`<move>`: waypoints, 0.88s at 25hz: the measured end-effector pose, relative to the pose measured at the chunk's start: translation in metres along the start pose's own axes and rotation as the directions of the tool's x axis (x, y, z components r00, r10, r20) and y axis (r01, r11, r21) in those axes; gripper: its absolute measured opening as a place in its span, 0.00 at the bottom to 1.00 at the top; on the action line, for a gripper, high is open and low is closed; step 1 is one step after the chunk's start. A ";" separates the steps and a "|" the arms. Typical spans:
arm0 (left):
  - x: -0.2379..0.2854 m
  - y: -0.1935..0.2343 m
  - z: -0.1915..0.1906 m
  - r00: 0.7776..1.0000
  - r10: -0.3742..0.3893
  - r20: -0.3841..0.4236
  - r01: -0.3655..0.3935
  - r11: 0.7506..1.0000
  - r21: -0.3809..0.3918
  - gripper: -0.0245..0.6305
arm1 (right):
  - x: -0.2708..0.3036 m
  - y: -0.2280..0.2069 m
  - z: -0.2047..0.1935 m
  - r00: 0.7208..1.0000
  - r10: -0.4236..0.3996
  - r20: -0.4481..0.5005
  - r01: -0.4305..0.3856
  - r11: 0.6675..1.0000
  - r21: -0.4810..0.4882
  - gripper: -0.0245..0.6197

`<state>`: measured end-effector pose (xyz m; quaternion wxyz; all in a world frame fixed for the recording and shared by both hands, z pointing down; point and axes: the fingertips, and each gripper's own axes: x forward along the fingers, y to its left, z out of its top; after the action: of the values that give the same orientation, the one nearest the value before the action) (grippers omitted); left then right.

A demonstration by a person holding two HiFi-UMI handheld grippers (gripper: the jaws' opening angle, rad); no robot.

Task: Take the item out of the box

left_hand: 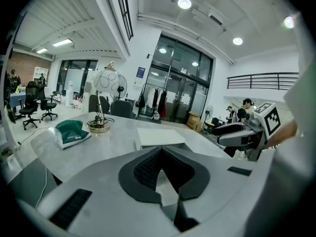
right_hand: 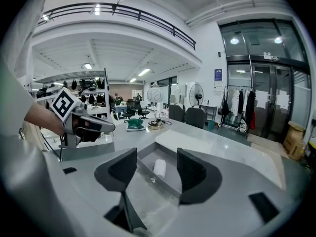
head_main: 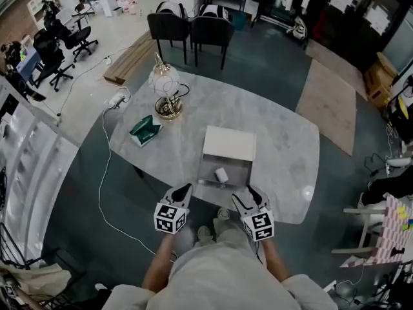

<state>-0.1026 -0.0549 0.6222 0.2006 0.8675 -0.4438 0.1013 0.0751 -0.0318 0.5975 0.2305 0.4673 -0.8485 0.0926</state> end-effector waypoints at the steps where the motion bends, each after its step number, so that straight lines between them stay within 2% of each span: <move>1: 0.002 0.000 -0.001 1.000 0.000 -0.004 0.000 1.000 -0.002 0.06 | 0.001 -0.001 0.000 1.000 0.002 0.000 -0.002 1.000 0.002 0.43; 8: 0.019 0.012 0.000 1.000 0.018 -0.017 -0.019 1.000 -0.022 0.06 | 0.024 -0.014 0.009 1.000 0.029 0.001 -0.029 1.000 -0.005 0.43; 22: 0.062 0.054 0.028 0.991 0.128 -0.038 -0.130 0.990 -0.052 0.06 | 0.085 -0.053 0.035 0.990 0.144 -0.010 -0.144 0.990 -0.012 0.43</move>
<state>-0.1099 -0.1406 0.6323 0.2249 0.8292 -0.4981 0.1169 0.0699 -0.1381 0.6044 0.2301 0.4030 -0.8794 0.1060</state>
